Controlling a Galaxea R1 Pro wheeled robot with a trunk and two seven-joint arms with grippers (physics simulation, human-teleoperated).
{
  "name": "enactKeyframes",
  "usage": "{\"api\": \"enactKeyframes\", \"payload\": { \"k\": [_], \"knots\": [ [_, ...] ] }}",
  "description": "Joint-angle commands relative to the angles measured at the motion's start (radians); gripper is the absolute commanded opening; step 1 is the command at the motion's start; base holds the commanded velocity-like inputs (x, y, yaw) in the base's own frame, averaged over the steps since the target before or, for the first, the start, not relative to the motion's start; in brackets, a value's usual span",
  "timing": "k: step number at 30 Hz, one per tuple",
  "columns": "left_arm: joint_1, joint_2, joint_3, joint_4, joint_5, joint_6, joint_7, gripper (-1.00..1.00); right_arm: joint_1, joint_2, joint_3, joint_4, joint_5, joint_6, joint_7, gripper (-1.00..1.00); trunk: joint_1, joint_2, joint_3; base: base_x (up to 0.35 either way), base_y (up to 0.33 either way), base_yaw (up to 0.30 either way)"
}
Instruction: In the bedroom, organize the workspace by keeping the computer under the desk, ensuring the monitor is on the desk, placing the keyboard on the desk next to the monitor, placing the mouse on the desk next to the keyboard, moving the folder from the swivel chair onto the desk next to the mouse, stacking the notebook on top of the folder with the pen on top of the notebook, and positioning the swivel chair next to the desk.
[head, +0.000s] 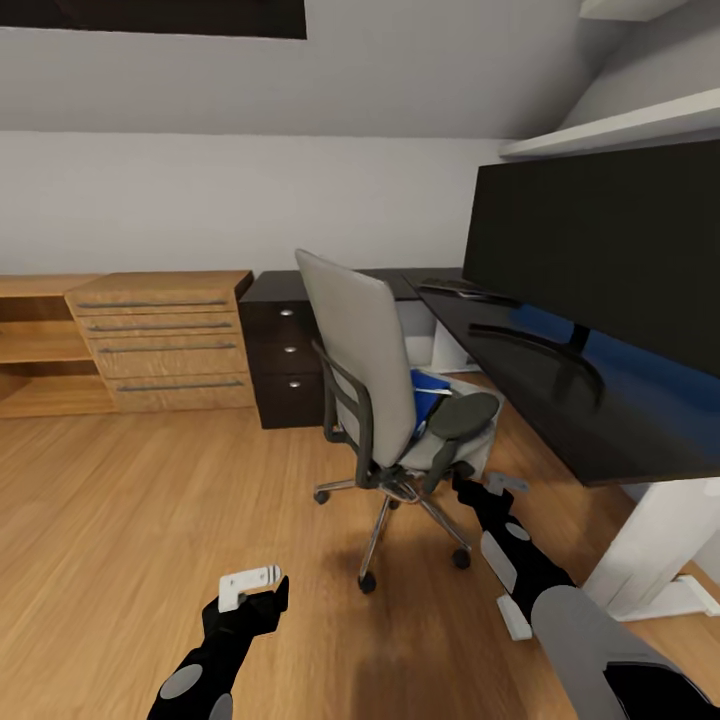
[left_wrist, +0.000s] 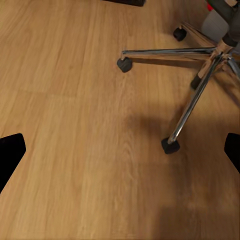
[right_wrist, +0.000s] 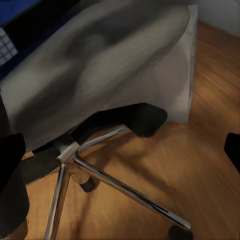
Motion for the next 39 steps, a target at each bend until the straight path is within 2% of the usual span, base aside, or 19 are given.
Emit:
{"api": "enactKeyframes", "payload": {
  "k": [1, 8, 20, 39],
  "knots": [
    [0.000, 0.000, -0.001, -0.002, 0.011, 0.003, 0.009, 1.00, -0.001, 0.000, 0.001, 0.000, -0.007, -0.003, -0.001, 1.00, 0.000, 0.000, -0.001, 0.215, 0.000, 0.000],
    [-0.001, 0.001, 0.000, -0.001, 0.011, 0.003, 0.009, 1.00, 0.000, 0.002, 0.002, 0.000, -0.005, -0.003, -0.001, 1.00, 0.000, 0.000, -0.001, 0.034, 0.000, 0.123],
    [0.000, 0.001, 0.000, 0.005, 0.025, 0.003, 0.009, 1.00, 0.001, 0.006, 0.003, 0.001, -0.004, -0.003, -0.001, 1.00, 0.000, 0.000, -0.001, 0.000, 0.000, 0.269],
    [0.000, -0.001, -0.001, 0.018, 0.026, 0.003, 0.009, 1.00, 0.002, 0.006, 0.004, 0.002, -0.004, -0.003, -0.001, 1.00, 0.000, 0.000, -0.001, 0.000, 0.000, 0.272]
  ]
}}
